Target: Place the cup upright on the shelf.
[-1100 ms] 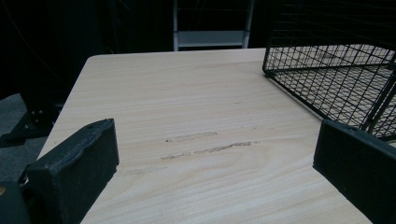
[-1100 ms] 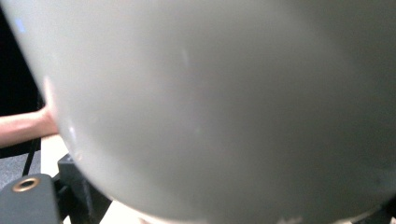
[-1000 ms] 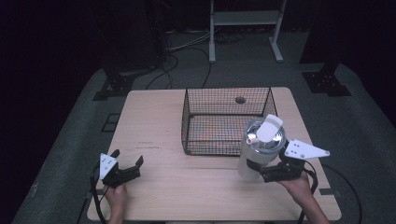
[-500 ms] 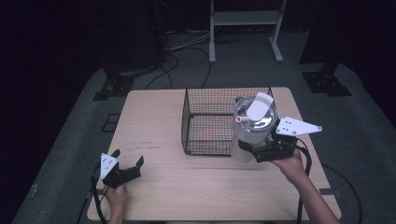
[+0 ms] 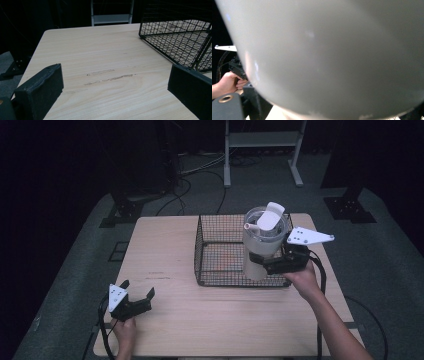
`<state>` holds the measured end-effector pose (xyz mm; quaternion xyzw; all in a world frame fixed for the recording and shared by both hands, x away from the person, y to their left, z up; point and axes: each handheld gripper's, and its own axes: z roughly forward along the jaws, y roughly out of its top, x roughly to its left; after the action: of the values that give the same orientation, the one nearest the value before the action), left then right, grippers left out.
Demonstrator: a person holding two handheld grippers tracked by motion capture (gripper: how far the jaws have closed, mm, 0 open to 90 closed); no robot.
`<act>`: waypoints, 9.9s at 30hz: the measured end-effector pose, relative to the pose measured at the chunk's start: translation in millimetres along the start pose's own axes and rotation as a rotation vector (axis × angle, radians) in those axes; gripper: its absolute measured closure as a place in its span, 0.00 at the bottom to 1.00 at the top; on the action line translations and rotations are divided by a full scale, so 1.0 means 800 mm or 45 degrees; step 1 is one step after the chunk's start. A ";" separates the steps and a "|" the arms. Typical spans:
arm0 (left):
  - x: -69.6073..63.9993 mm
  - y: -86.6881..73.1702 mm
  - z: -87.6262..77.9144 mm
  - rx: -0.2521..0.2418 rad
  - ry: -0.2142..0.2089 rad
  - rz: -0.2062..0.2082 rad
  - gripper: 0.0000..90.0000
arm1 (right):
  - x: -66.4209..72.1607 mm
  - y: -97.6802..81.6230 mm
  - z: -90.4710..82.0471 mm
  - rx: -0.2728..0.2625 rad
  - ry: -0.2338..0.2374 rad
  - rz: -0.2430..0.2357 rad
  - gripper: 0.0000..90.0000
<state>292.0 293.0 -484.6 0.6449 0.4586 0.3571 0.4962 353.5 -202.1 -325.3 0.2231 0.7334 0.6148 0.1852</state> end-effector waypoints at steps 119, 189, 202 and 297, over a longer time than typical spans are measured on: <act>0.008 -0.001 -0.003 -0.027 -0.031 -0.053 0.00 | -0.105 -0.095 0.200 0.280 0.201 0.014 0.08; 0.008 -0.001 -0.003 -0.026 -0.032 -0.053 0.00 | -0.100 -0.081 0.161 0.330 0.156 -0.020 0.04; 0.007 -0.001 -0.004 -0.027 -0.035 -0.051 0.00 | -0.094 -0.079 0.143 0.331 0.127 -0.001 0.04; 0.007 -0.001 -0.003 -0.025 -0.037 -0.046 0.00 | -0.035 -0.060 -0.024 0.317 0.064 0.028 0.05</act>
<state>291.0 298.9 -485.0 0.6366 0.4596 0.3432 0.5155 361.3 -240.2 -369.6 0.2369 0.8061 0.5263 0.1309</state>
